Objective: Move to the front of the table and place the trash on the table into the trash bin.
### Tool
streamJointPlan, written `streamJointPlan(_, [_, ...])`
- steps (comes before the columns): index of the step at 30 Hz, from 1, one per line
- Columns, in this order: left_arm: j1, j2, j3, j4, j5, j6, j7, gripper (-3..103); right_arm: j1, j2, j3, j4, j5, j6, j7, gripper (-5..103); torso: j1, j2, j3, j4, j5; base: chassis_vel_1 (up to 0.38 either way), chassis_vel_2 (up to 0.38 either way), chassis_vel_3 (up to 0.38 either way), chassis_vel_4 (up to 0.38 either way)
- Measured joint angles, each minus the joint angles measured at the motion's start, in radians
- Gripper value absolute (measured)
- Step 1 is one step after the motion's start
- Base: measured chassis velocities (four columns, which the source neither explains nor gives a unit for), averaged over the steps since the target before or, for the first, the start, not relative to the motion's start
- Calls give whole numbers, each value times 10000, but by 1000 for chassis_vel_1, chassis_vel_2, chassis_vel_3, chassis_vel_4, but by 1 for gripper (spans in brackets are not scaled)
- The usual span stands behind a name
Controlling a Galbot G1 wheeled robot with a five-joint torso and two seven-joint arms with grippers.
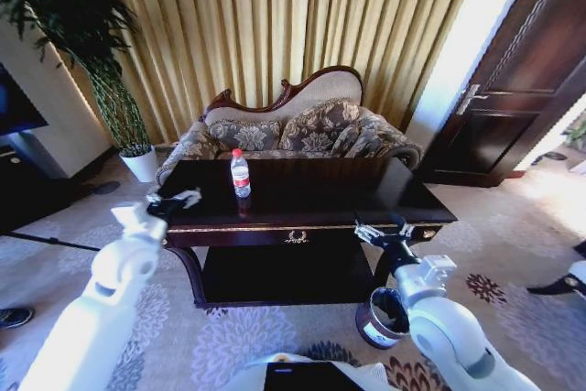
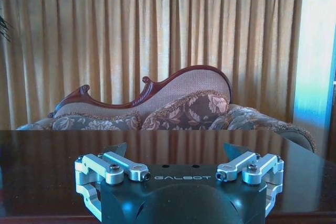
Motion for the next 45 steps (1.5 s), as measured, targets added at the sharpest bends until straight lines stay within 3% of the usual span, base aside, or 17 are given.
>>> streamJointPlan(8, [-1784,-120,2120,1136,83,211,65,100,191,58,168,-293,33,99,22,100,0,0,-1,-1,0,0,0,0,0])
streamJointPlan(19, [-3051,-817,3558,2661,229,218,152,100,556,160,359,-666,333,150,275,100,1,-1,-1,-1,-1,0,0,0,0])
streamJointPlan(31, [-3223,-880,3532,3125,454,128,248,100,816,212,329,-1064,316,212,286,100,1,0,-1,0,-2,0,0,0,0])
streamJointPlan(45, [-3674,-857,3375,4069,535,19,842,100,975,226,166,-1386,235,295,287,100,0,0,-2,0,-1,0,0,0,0])
